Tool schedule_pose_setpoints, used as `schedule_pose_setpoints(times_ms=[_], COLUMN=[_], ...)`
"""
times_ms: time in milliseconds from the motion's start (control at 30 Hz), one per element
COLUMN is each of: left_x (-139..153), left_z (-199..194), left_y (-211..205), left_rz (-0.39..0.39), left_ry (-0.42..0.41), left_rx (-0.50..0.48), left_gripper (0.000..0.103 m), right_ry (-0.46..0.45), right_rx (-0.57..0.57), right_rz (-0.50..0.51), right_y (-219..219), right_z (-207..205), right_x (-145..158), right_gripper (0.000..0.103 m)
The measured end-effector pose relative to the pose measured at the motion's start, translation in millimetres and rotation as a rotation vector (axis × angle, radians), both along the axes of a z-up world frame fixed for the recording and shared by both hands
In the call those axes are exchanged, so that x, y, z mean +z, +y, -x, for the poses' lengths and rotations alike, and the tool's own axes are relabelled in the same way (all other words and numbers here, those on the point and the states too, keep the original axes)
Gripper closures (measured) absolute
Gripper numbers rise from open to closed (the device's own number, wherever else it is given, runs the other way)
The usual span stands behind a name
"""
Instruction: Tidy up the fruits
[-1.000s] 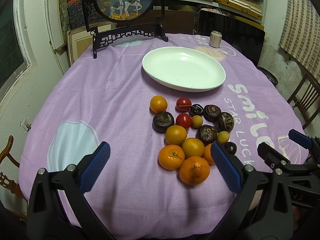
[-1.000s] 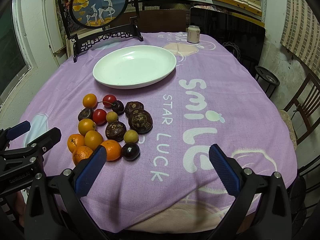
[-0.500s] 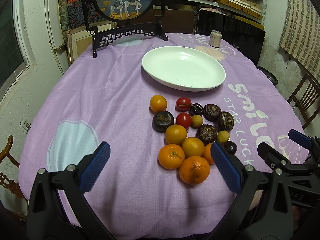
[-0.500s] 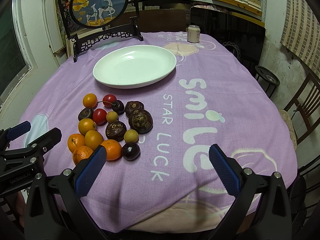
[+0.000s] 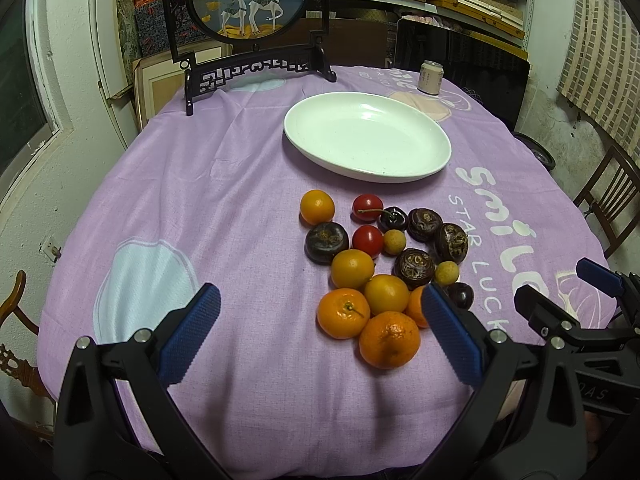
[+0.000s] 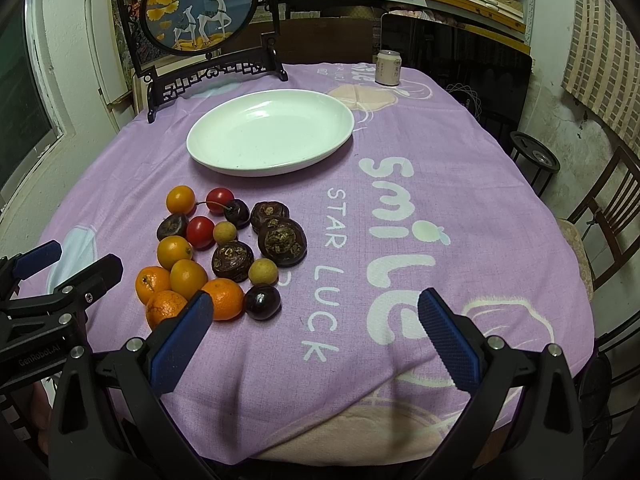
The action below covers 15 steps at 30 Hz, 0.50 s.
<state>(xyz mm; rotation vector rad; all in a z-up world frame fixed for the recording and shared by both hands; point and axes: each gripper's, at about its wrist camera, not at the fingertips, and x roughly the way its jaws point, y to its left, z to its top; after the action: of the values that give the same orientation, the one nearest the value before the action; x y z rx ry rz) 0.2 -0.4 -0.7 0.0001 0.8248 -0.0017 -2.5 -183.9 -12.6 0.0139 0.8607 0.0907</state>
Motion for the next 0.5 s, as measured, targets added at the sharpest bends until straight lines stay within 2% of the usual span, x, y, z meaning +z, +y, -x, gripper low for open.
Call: schedule_pose_setpoints(times_ms=[500], left_x=[0.0], left_z=[-0.4], left_y=[0.6], left_rz=[0.001], left_ry=[0.002], left_rx=[0.000], left_gripper=[0.002], right_ry=[0.005], right_rx=[0.004], right_rz=[0.001], right_y=[3.0], right_z=[0.6], right_x=[-1.6], right_gripper=[0.001])
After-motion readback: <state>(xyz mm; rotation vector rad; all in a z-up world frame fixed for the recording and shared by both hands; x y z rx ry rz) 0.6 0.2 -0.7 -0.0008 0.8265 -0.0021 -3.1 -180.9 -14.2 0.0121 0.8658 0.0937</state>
